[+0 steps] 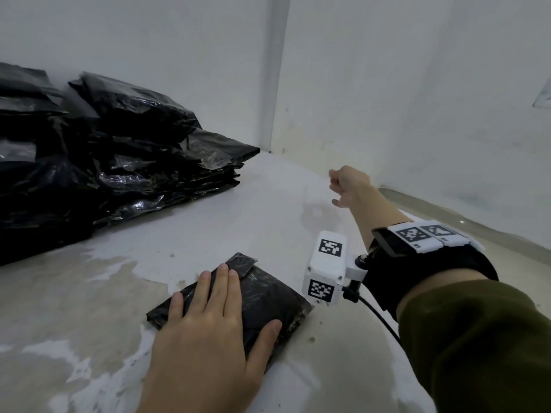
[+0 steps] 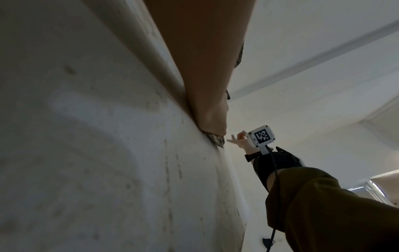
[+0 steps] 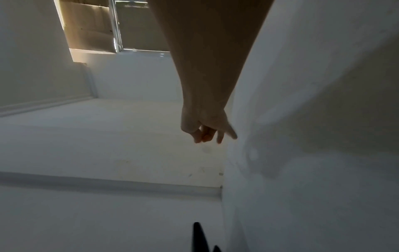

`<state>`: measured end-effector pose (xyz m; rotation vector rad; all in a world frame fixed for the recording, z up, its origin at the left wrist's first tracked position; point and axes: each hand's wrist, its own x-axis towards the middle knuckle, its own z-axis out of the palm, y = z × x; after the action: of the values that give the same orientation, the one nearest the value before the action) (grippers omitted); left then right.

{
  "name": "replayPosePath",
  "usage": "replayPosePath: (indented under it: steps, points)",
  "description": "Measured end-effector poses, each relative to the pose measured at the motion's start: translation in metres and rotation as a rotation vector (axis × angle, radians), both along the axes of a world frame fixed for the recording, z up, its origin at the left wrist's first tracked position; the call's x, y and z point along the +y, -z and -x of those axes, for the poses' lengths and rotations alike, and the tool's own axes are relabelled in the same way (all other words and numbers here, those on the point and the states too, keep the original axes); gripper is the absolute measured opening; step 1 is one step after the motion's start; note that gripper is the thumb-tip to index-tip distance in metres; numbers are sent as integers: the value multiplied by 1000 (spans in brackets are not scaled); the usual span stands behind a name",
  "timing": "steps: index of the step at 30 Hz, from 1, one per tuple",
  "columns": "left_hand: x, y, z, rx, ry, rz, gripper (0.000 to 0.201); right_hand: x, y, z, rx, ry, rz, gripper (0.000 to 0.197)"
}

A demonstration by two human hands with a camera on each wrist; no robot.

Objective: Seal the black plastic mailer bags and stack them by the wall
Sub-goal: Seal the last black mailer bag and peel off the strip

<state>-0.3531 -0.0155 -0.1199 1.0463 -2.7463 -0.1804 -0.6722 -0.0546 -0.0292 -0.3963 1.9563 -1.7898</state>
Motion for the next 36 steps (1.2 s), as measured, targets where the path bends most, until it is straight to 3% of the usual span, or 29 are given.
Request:
replayPosePath:
  steps: [6, 12, 14, 17, 26, 31, 33, 36]
  points:
    - [-2, -3, 0, -22, 1, -48, 90, -1, -61, -11, -57, -115, 171, 20]
    - [1, -10, -7, -143, 15, -82, 91, 24, -64, -43, -195, -331, 298, 14]
    - [6, -25, -11, -222, 24, -59, 108, 36, -65, -55, -253, -387, 362, 17]
    - [12, -33, -22, -186, 155, -8, 128, 58, -71, -80, -280, -475, 386, 21]
    - [49, -45, -74, -120, 248, -111, 79, 126, -73, -161, -292, -745, 367, 27]
    - [64, -37, -88, -28, 226, -73, 83, 147, -55, -193, -330, -830, 348, 27]
    - [63, -38, -89, 48, 194, -176, 79, 151, -47, -202, -358, -841, 354, 26]
    - [57, -46, -92, 451, 83, -707, 73, 155, -38, -212, -394, -845, 364, 17]
